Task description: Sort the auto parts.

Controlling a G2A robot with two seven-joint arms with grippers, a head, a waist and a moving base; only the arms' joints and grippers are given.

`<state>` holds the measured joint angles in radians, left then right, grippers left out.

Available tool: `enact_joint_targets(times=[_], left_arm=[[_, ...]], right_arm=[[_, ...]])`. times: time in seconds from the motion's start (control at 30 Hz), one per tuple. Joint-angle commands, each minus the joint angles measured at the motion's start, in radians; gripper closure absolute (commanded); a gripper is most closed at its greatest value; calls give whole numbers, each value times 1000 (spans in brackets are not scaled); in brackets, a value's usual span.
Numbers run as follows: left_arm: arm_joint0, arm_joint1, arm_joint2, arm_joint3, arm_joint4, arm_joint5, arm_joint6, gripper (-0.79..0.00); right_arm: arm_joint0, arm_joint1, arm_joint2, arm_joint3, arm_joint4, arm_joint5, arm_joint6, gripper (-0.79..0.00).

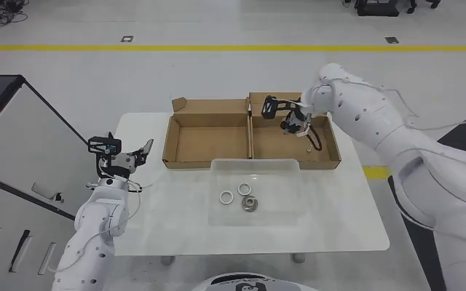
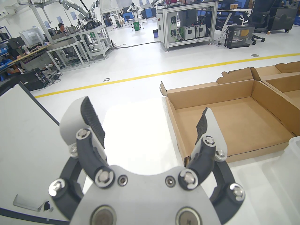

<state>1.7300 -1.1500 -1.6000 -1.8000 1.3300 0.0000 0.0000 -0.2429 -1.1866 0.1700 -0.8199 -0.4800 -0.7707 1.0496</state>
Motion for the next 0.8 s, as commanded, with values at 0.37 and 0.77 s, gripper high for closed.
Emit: enact_joint_targets(times=[0.37,0.77], left_arm=[[0,0,0,0,0,0,0,-785],[0,0,0,0,0,0,0,-785]], right_arm=[[-79,-82,0,135,-40,35,35,0],[-96,-138,4,309,-43,-5,-12,0]])
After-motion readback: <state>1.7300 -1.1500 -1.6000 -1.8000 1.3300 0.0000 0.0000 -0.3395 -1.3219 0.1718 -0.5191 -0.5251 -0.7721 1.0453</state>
